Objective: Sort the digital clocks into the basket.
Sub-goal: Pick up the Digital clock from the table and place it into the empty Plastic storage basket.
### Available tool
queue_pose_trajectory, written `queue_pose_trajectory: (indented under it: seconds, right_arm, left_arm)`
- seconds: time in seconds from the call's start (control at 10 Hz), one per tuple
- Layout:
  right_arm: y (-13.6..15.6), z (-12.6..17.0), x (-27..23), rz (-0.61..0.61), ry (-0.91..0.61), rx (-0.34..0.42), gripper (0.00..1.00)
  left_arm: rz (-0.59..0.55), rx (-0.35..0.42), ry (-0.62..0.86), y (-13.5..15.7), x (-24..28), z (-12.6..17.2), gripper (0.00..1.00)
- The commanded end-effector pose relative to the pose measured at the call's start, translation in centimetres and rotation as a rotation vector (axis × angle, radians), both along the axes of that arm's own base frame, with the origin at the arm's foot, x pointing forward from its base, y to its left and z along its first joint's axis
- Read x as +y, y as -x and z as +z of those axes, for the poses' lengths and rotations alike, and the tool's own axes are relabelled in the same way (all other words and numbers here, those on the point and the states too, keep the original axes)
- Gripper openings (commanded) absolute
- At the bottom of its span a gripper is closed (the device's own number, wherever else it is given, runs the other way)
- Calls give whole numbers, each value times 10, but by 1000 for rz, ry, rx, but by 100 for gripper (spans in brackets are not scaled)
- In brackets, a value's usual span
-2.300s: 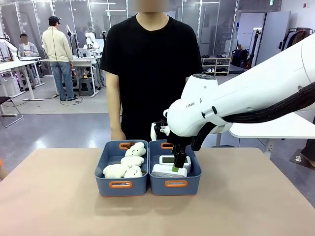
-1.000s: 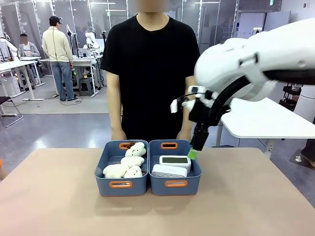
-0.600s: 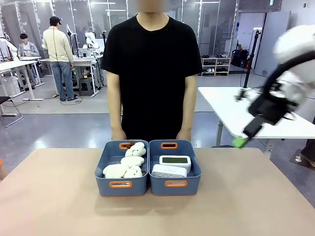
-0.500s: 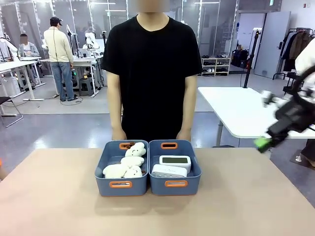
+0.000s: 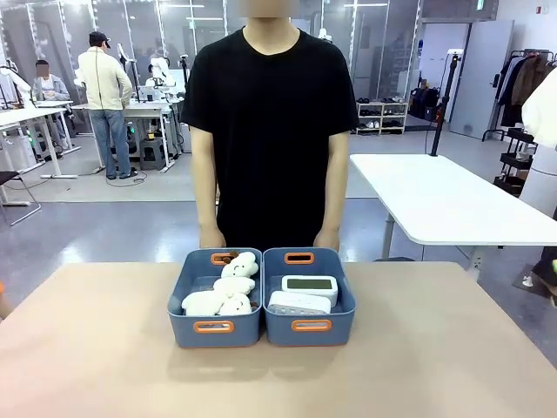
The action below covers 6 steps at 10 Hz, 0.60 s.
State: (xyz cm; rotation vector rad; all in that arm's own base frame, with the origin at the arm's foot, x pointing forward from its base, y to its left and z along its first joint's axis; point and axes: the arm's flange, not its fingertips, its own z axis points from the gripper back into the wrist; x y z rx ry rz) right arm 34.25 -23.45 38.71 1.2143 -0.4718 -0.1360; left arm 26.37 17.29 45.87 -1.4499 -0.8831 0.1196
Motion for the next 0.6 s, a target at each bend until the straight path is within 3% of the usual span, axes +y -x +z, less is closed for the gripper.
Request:
queue_pose_trajectory:
  seconds: [0.0, 0.1, 0.2, 0.5]
  right_arm:
    - [-8, 4, 19, -117, -71, -71, 100]
    - [-14, 2, 28, -118, -67, -53, 100]
    - [5, -4, -3, -77, -60, -24, 100]
    - [5, -4, -3, -77, -60, -24, 100]
  left_arm:
    - [-4, -5, 21, 0, 0, 5, 100]
    - [-4, -5, 21, 0, 0, 5, 100]
    - [-4, -5, 21, 0, 0, 5, 100]
    - [-4, -5, 21, 0, 0, 5, 100]
